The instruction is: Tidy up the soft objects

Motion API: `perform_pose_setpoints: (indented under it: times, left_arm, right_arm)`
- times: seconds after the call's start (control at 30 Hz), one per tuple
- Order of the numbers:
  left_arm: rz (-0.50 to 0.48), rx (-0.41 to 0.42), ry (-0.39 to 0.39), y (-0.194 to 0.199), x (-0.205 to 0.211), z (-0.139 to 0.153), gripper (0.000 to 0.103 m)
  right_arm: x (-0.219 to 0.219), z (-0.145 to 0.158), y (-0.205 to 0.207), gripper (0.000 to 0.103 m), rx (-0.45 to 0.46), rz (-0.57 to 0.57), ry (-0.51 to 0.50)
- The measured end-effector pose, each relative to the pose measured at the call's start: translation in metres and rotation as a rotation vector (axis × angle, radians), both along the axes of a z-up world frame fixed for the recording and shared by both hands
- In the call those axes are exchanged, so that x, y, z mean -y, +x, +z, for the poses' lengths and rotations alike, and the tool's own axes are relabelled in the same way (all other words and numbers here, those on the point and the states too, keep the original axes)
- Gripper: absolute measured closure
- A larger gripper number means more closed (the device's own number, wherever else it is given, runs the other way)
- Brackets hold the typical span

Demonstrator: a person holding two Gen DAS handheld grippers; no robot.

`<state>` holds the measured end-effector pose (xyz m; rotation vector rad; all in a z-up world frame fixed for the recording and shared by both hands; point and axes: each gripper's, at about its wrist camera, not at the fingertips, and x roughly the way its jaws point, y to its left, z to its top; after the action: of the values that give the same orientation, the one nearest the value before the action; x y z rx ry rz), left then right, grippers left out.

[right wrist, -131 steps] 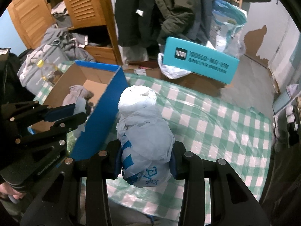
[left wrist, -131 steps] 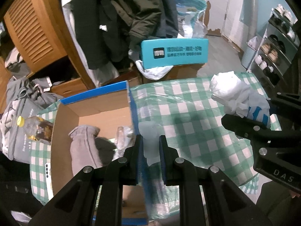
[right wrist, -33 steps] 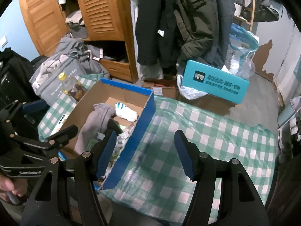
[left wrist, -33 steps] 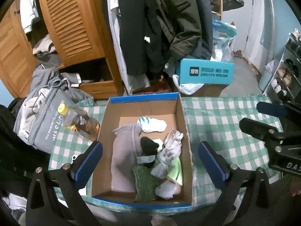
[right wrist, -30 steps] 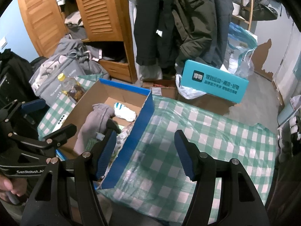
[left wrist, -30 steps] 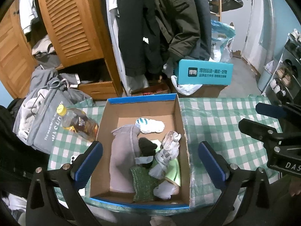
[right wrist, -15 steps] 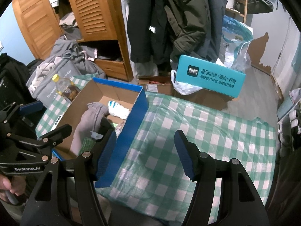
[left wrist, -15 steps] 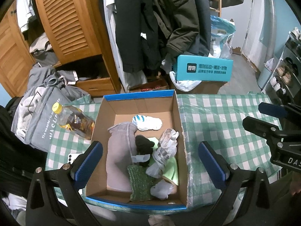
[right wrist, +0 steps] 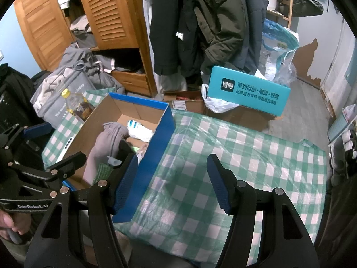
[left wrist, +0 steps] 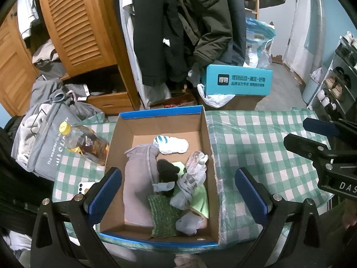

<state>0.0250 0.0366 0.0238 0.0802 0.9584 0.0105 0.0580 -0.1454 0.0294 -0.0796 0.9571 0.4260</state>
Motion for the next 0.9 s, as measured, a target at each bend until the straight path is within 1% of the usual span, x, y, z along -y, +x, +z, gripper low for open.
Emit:
perform_pose_setpoints:
  times: [0.43, 0.9]
  left_arm:
    - [-0.002, -0.002, 0.001, -0.0003, -0.0001, 0.0010, 0.001]
    - [-0.013, -0.010, -0.016, -0.0008, 0.0031, 0.0029, 0.001]
  right_arm:
    - [-0.0005, 0.0001, -0.0002, 0.040, 0.000, 0.000, 0.000]
    - [-0.0001, -0.0003, 0.0002, 0.040, 0.000, 0.001, -0.002]
